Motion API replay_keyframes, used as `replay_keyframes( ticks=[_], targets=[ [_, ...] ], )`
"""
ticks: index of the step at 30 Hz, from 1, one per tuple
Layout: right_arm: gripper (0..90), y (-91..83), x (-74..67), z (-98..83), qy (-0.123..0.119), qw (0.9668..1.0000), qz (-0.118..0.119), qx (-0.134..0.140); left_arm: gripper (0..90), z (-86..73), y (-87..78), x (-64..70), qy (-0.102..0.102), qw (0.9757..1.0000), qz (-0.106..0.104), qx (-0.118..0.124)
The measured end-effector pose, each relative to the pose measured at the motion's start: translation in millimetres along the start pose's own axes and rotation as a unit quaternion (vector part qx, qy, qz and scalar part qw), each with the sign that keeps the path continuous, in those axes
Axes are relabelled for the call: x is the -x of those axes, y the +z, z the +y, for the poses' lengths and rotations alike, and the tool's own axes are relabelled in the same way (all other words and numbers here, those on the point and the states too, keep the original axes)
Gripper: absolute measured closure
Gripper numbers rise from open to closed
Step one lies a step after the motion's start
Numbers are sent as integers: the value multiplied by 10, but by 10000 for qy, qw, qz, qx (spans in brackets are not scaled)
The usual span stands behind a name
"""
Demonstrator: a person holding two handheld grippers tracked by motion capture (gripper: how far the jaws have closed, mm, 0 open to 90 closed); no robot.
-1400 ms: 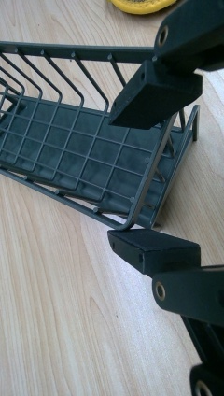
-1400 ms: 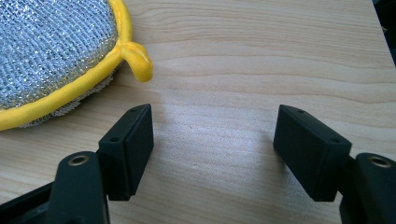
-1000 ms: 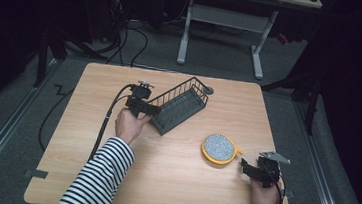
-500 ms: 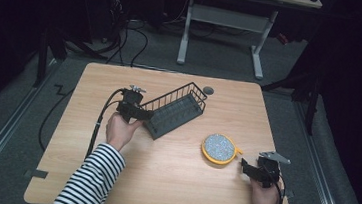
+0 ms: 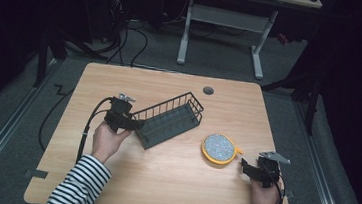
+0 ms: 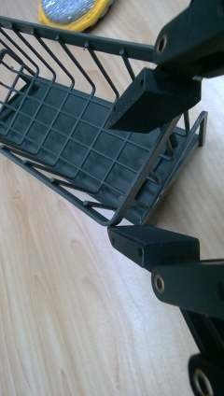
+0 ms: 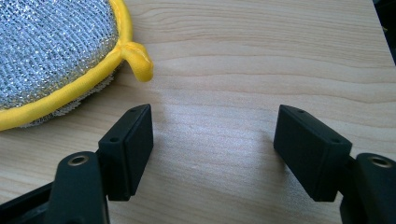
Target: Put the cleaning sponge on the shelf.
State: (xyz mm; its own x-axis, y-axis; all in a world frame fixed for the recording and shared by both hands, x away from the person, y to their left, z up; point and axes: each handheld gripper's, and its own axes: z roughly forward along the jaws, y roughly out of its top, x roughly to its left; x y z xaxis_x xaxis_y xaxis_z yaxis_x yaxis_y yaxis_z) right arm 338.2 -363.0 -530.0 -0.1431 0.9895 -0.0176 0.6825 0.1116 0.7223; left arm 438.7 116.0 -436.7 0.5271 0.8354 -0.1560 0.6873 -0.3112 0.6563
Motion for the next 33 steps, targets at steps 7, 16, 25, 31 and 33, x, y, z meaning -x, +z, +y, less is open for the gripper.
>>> replay_keyframes(
  ticks=[7,16,25,31,33],
  targets=[
    [287,0,1,1,25,10000,3,-2,426,-208,-150,17,-41,9998,-169,54],
    [287,0,1,1,25,10000,1,-3,417,-466,-286,81,-145,9990,-398,156],
    [287,-1,-2,1,32,10000,-4,-8,409,-550,-343,161,-65,9988,-459,142],
    [287,-1,-2,1,33,10000,-4,-8,319,-530,-356,138,-182,9977,-583,307],
    [287,0,-1,1,22,10000,-3,-5,290,-510,-400,133,-211,9971,-581,439]
  ],
)
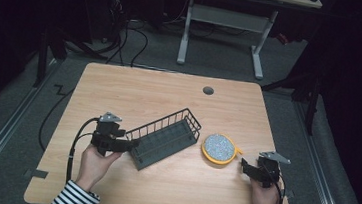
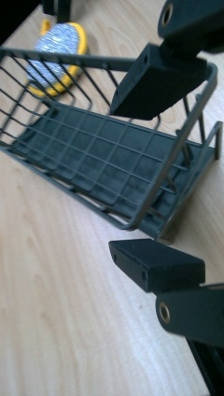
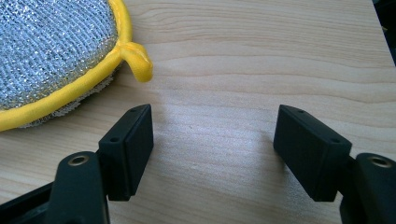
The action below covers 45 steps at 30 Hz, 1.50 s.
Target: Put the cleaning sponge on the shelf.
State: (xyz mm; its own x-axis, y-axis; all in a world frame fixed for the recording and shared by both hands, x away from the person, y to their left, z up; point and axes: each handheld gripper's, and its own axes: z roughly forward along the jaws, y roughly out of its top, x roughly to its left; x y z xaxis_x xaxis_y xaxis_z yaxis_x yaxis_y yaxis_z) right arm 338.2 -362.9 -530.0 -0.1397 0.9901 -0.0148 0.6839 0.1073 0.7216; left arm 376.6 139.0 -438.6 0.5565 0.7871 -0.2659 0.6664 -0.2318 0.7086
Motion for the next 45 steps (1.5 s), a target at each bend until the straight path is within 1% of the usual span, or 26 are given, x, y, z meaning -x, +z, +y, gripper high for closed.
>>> replay_keyframes(
  ticks=[1,2,3,6,10,12,16,20,24,30,31,32,34,36,37,39,42,45],
  targets=[
    [287,0,0,0,1,10000,0,-1,283,13,-25,-4,-6,10000,-7,65],
    [287,0,0,0,1,10000,0,-1,281,13,-25,-4,-6,10000,-7,65],
    [287,0,-2,0,9,10000,-3,-2,280,34,-75,-18,-1,9999,-11,152],
    [287,0,-3,0,8,10000,-4,-2,279,43,-137,-65,16,9997,54,227],
    [287,0,-2,0,-1,10000,-6,0,286,16,-223,-149,-2,9993,129,339],
    [287,1,-1,0,-9,10000,-4,2,289,-12,-264,-195,-1,9990,193,403],
    [287,1,-1,0,-8,10000,-4,2,291,-98,-332,-307,-80,9982,351,478],
    [288,1,-1,0,-9,10000,-5,3,286,-192,-400,-392,-25,9969,579,524],
    [287,2,-2,0,-4,10000,-10,5,282,-279,-454,-490,-128,9962,611,603],
    [287,2,-2,0,-3,10000,-9,4,279,-434,-421,-636,-230,9951,769,574],
    [287,2,-2,0,-3,10000,-9,4,279,-434,-421,-636,-230,9951,769,574],
    [287,2,-2,1,-3,10000,-9,5,279,-499,-390,-695,-315,9950,760,558],
    [287,2,-2,0,-3,10000,-9,5,279,-545,-369,-743,-429,9949,717,562],
    [287,2,-2,1,-4,10000,-10,5,279,-595,-352,-789,-554,9943,681,607],
    [287,2,-2,1,-3,10000,-9,4,279,-618,-345,-807,-581,9941,689,608],
    [287,2,-2,1,-2,10000,-9,4,279,-656,-328,-833,-621,9938,711,595],
    [287,2,-2,1,-2,10000,-10,5,279,-707,-299,-858,-606,9934,793,570],
    [287,2,-2,1,-2,10000,-10,4,279,-750,-260,-884,-616,9932,817,558]
  ],
)
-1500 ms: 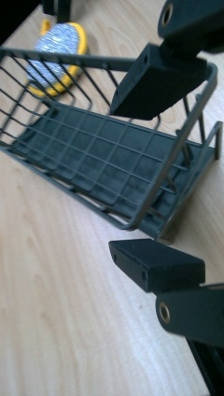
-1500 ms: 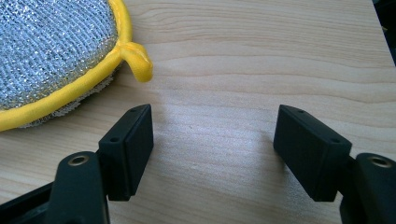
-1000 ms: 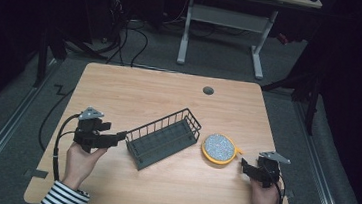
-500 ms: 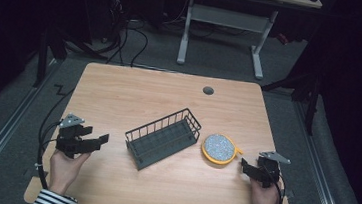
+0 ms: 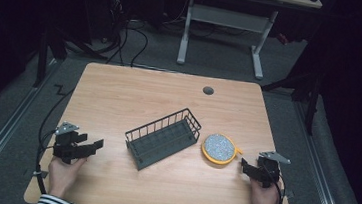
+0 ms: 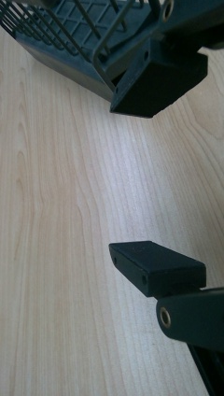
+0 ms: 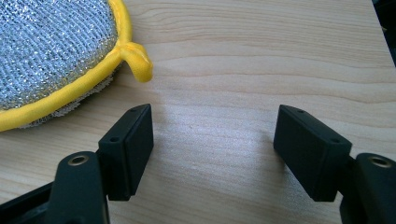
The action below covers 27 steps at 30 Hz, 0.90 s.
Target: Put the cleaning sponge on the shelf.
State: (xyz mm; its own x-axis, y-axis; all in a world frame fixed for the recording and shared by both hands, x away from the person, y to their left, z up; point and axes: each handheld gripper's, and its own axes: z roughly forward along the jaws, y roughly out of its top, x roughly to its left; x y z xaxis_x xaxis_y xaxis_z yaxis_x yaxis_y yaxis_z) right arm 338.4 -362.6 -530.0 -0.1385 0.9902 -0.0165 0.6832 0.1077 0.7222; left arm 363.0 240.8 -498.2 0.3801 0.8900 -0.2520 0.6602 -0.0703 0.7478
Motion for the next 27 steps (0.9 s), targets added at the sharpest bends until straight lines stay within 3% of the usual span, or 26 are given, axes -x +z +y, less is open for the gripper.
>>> replay_keyframes(
  ticks=[8,16,22,27],
  targets=[
    [287,0,0,0,-4,10000,2,-1,277,-95,130,-33,72,9998,171,-62],
    [287,-1,-2,0,-7,10000,11,-5,280,-156,273,-26,174,9986,496,-113],
    [287,-7,-5,-3,-13,10000,13,-16,282,-166,343,-26,120,9972,727,-133],
    [287,-12,-3,-10,-43,10000,47,-3,279,-186,372,-8,272,9958,860,-125]
  ],
)
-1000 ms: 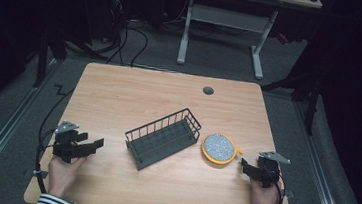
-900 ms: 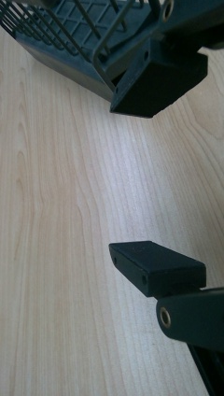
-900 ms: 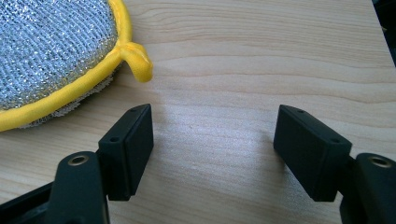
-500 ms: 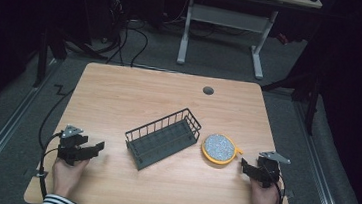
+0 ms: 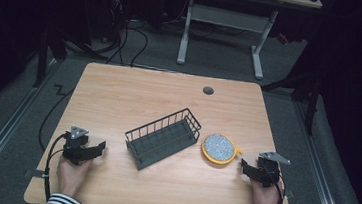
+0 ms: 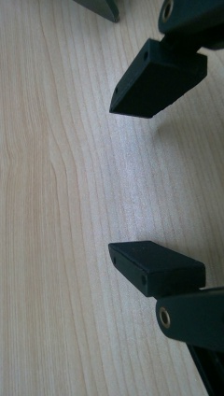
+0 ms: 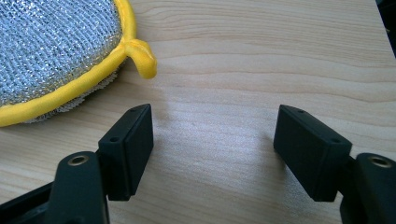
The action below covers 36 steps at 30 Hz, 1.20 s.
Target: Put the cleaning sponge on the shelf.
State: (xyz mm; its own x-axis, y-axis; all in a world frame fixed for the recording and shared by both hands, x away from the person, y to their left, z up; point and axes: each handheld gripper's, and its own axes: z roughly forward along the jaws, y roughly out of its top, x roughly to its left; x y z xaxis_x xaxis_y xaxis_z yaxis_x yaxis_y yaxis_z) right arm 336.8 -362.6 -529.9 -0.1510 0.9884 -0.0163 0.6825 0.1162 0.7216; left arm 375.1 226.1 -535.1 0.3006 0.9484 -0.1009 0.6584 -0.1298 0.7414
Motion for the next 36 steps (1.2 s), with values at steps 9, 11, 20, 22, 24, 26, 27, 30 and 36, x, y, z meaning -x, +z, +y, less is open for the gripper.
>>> replay_keyframes(
  ticks=[9,11,20,22,24,26,27,30,36],
  targets=[
    [365,-37,36,24,135,9998,75,-137,267,-17,25,96,325,9990,301,-42],
    [377,-56,60,42,169,9996,111,-183,267,-17,25,94,319,9991,292,-38],
    [414,-232,24,244,95,9992,375,-64,268,-19,22,90,268,9991,323,-33],
    [414,-234,-5,315,110,9987,497,-93,268,-19,22,89,257,9991,331,-31],
    [411,-214,-38,386,79,9981,595,-139,268,-19,22,89,259,9991,334,-32],
    [404,-185,-74,453,47,9975,677,-207,266,-19,22,89,259,9991,335,-33],
    [399,-167,-97,486,27,9971,716,-265,264,-18,22,87,242,9991,355,-37],
    [389,-102,-178,577,-116,9964,729,-427,259,-19,22,82,182,9990,398,-25],
    [366,17,-317,736,-291,9941,829,-634,256,-20,21,81,177,9989,424,-33]
  ],
)
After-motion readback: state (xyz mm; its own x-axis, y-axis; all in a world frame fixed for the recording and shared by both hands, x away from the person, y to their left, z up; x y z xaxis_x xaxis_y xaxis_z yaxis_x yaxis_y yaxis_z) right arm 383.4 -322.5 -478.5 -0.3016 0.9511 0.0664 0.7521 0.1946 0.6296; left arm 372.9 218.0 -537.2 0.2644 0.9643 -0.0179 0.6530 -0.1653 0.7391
